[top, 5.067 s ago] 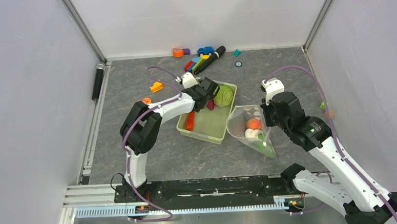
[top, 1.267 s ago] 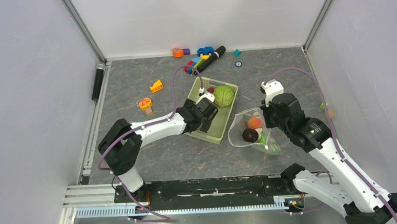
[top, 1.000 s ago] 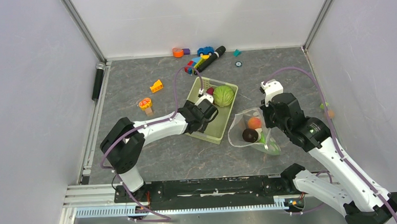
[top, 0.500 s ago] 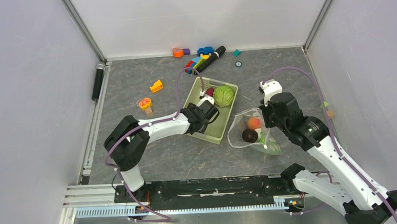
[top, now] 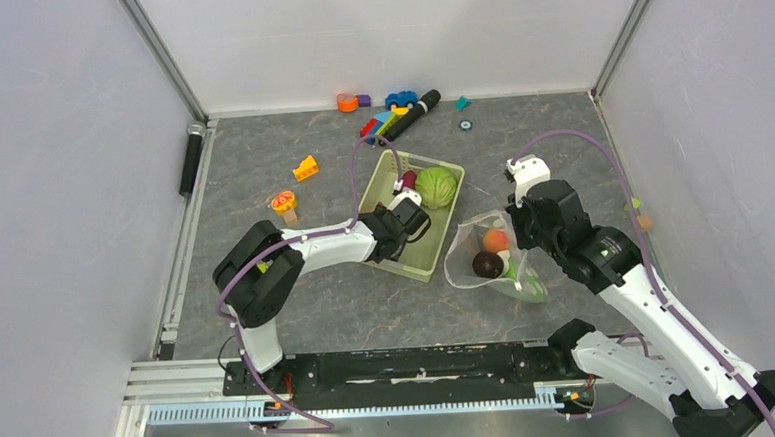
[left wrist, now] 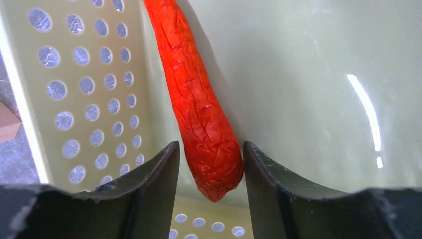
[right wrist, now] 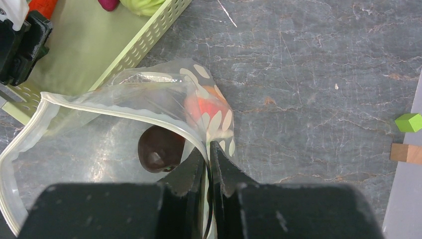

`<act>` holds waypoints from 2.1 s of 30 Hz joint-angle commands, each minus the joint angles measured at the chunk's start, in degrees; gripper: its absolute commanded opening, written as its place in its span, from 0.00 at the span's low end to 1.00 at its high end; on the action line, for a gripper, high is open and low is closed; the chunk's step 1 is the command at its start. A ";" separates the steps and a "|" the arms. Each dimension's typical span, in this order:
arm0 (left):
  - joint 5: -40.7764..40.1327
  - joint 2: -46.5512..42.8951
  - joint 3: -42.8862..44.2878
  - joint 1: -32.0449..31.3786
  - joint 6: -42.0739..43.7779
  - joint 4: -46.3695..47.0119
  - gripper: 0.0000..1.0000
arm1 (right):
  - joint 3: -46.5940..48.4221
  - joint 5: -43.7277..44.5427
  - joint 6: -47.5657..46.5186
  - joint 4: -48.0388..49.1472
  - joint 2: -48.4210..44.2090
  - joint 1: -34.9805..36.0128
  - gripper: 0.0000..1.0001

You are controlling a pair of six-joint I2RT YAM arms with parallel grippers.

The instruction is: Place the food in the zip-top bag and seal the zipper

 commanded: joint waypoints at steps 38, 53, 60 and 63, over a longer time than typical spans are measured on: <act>47.54 -34.85 -12.91 -1.66 7.87 25.57 0.07 | 1.22 0.36 -0.55 1.19 -0.62 -0.23 0.12; 52.16 -32.06 -5.91 -6.80 19.18 14.51 0.07 | 1.25 0.15 -0.78 1.12 -0.64 -0.15 0.12; 47.37 -24.68 2.52 -9.66 17.12 7.05 0.02 | 1.18 0.00 -0.80 0.99 -1.05 -0.19 0.12; 45.59 -21.87 6.79 -10.55 15.28 2.57 0.02 | 1.08 0.14 -0.89 0.95 -1.31 -0.16 0.12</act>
